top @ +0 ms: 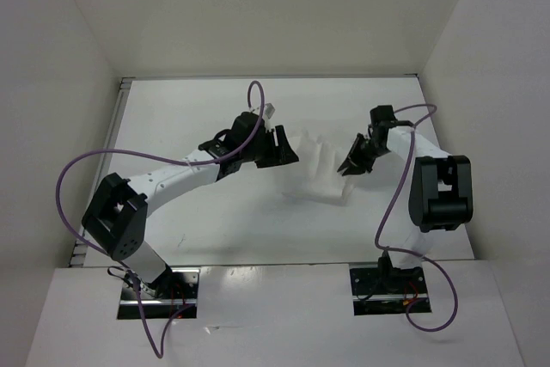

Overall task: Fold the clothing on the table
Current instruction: Fold the skirt

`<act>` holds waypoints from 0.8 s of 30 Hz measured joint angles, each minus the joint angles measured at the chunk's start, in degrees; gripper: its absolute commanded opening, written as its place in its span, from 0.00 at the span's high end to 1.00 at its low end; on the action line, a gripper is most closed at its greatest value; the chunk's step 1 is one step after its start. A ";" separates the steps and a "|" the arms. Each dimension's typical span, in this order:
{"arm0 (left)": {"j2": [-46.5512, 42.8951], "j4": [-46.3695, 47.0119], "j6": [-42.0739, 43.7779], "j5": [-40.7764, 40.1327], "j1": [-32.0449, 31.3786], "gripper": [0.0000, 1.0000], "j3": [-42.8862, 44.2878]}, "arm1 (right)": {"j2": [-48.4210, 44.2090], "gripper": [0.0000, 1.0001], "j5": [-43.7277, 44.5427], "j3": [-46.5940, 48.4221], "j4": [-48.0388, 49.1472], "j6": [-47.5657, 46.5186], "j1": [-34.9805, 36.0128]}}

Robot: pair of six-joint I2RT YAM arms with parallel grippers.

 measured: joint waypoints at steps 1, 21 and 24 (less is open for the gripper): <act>0.00 -0.24 -0.02 -0.26 0.00 0.32 -0.59 | 0.44 0.72 0.74 -2.05 0.26 -0.02 -0.90; -12.55 -3.74 2.75 -5.62 0.35 0.18 -10.51 | -21.53 0.55 15.96 -1.92 -4.00 2.45 -5.16; -14.69 -3.85 2.27 -5.33 0.35 0.18 -14.40 | -28.44 0.51 18.91 -2.58 -3.93 3.58 -5.57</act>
